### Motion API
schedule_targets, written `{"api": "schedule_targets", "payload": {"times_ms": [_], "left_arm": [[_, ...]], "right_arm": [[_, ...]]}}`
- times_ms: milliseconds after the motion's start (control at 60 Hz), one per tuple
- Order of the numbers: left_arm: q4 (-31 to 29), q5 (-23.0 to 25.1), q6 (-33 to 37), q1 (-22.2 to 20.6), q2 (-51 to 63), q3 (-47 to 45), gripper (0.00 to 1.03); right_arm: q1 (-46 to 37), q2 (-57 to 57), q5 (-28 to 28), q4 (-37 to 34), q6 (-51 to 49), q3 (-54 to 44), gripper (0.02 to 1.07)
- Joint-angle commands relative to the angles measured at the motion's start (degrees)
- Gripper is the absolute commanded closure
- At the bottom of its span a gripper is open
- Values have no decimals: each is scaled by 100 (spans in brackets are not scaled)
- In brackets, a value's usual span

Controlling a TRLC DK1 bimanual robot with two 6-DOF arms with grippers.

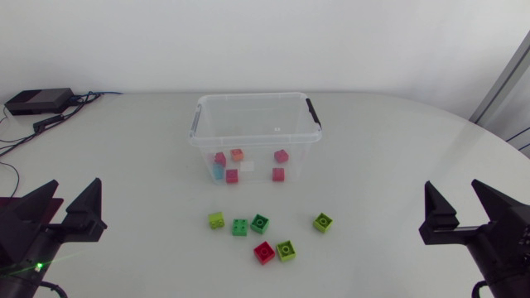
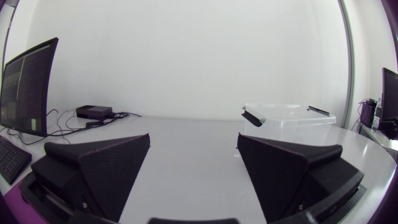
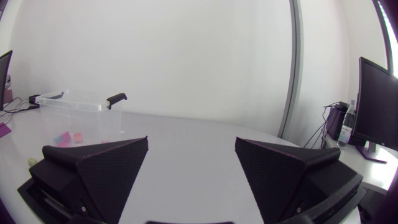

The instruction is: Pick up the duplo bricks and place them in the container

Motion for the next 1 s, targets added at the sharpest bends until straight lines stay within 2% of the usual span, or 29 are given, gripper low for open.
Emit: {"api": "schedule_targets", "payload": {"times_ms": [0, 417, 667, 800, 983], "left_arm": [[8, -42, -59, 45, -67, -139, 5], [78, -42, -59, 10, -76, -112, 5], [-71, -42, -41, -271, 21, 494, 6], [-115, -42, -50, -570, 979, 1206, 6], [-142, -42, -50, -746, 2025, 1909, 7]], "right_arm": [[43, -38, 36, -12, -4, -102, 6], [70, -47, 36, 67, -21, -110, 6], [140, -12, -17, 111, -21, 83, 6], [201, 278, -17, 181, -21, 355, 6], [219, 1218, -70, 234, -21, 971, 7]]}}
